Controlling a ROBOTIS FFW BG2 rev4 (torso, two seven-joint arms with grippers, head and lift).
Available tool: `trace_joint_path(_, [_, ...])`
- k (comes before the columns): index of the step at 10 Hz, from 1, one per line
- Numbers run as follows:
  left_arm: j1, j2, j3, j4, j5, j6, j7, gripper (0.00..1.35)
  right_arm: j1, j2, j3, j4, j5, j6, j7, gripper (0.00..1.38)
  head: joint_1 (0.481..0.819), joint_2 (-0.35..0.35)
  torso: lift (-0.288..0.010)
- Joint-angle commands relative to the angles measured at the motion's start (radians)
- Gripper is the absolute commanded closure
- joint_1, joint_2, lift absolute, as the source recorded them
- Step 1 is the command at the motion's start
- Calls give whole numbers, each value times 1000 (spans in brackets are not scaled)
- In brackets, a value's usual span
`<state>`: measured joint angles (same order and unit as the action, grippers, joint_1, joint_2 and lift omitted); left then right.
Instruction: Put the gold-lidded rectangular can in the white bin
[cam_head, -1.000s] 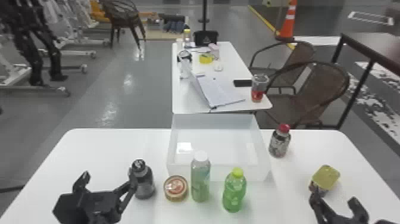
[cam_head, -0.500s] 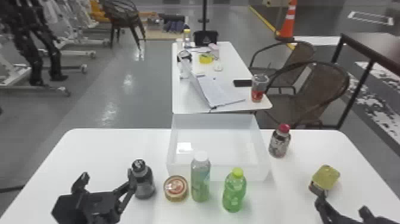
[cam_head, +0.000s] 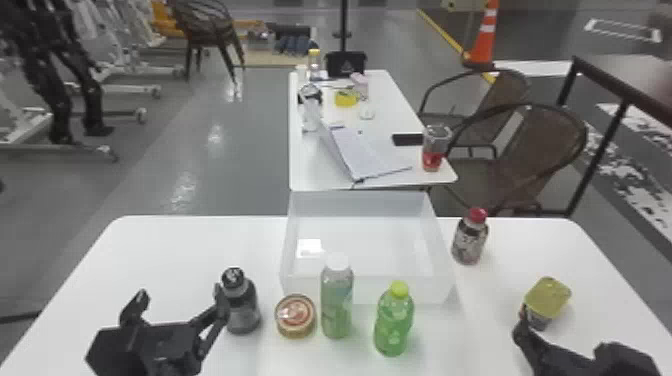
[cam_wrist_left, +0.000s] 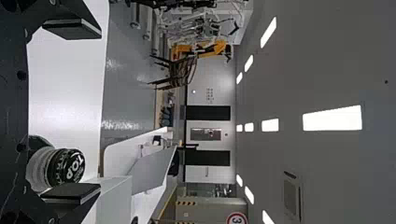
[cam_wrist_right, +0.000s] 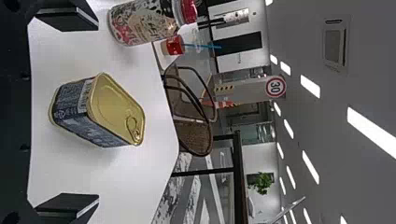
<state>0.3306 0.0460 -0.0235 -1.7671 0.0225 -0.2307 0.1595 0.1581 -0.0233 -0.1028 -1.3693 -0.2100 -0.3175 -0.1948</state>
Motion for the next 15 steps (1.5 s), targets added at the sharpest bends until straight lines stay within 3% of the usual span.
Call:
trace_joint_path(1, [1,0,0,0,1,-1,0,145,-29,2,0,42,0,0,-5,-2,549,0,-100])
trace_joint_path(6, [2,0,4,0,2,-10,0,145,-103,16,0,136,-3,9,-20,18,549,0,-100])
trace_joint_path(8, [2,5,2,2,8,-13,0,145,-137,22,0,173,11,9,-26,136,549,0,-100])
trace_joint_path(12, [4,20,0,9,20,-52,0,145,-183,20,-1,251,6,9,-32,137,549,0,-100])
trace_joint_path(15, [11,22,0,9,31,-68,0,145,-219,22,-1,325,15,-31,-80,137,549,0,-100])
